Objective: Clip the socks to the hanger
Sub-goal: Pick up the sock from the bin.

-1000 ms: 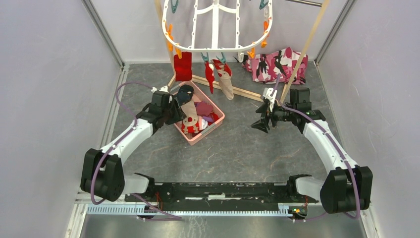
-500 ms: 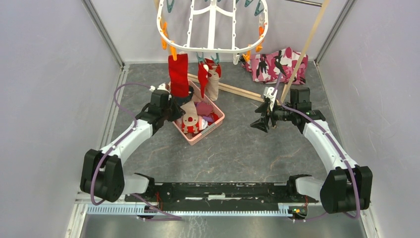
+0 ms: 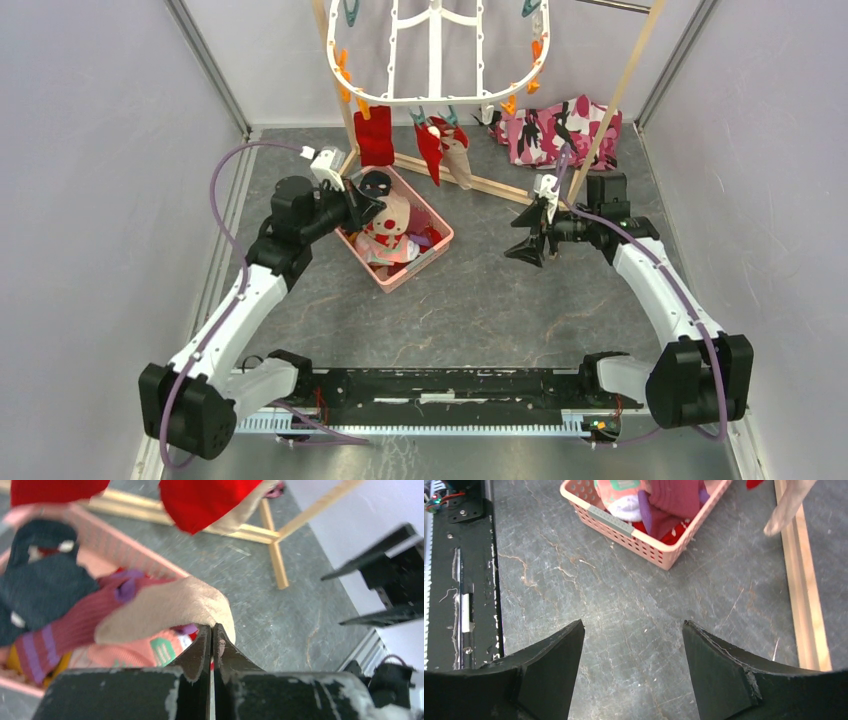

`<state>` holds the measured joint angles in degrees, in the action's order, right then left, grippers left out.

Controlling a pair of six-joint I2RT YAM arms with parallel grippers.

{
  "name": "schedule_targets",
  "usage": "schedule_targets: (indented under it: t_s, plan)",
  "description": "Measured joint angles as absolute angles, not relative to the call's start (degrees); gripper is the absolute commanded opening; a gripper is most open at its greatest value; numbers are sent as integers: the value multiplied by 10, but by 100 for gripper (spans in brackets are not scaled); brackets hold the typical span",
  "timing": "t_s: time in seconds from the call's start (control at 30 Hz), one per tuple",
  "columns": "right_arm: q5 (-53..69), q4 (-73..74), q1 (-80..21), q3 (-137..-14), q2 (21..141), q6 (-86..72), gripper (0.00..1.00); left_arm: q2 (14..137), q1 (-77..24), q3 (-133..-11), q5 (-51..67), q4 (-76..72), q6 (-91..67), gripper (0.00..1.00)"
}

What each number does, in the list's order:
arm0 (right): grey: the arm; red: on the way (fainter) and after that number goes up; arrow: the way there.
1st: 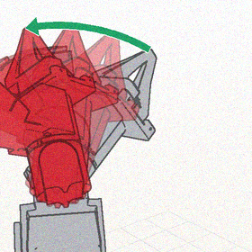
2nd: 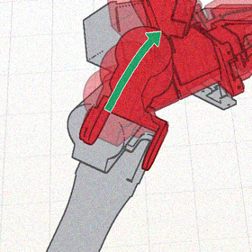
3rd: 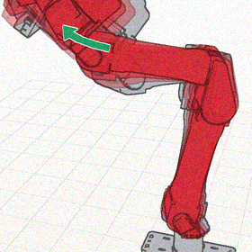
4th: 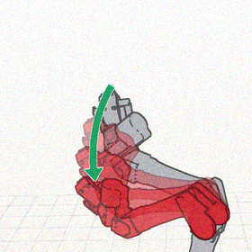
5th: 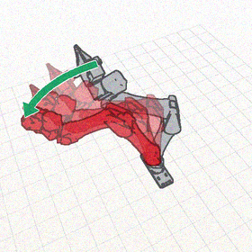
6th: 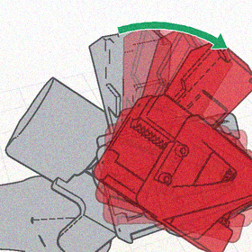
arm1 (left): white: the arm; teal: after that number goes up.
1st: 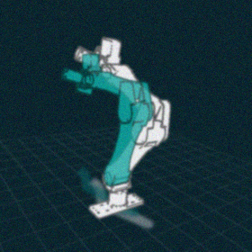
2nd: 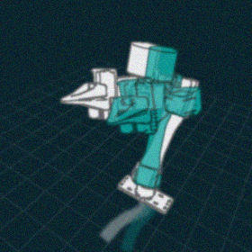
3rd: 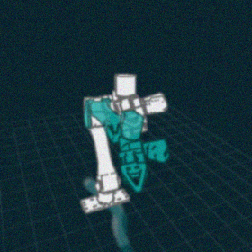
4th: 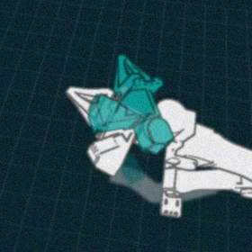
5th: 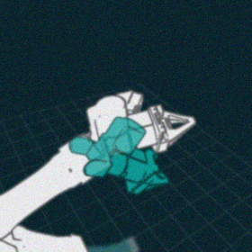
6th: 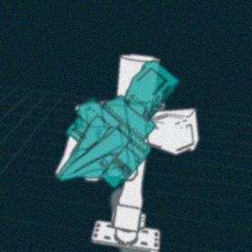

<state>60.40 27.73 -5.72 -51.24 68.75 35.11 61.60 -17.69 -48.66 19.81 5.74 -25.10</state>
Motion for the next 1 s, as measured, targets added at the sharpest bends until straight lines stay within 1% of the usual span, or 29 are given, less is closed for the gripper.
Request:
schedule_targets:
  t_s: [0.2, 0.3, 0.4, 0.53, 0.63, 0.73, 0.87, 1.0]
  plan:
    - [662, 349, -57, -578, 707, 441, 79, 566, -177, -483, 299, -2, -160, 2]
    - [704, 422, -57, -617, 721, 529, 79, 566, -177, -483, 352, -36, -151, 2]
    - [735, 500, -60, -658, 742, 611, 78, 574, -182, -483, 404, -73, -153, 2]
    - [727, 508, -81, -681, 755, 588, 77, 576, -218, -483, 436, -101, -154, 2]
    - [711, 468, -110, -665, 747, 528, 77, 576, -271, -484, 434, -117, -154, 2]
    - [713, 437, -129, -634, 733, 477, 78, 576, -331, -483, 404, -128, -153, 2]
    - [735, 406, -132, -585, 714, 415, 78, 568, -405, -451, 317, -183, -153, 2]
    - [751, 392, -130, -563, 699, 376, 79, 563, -464, -411, 229, -236, -153, 2]
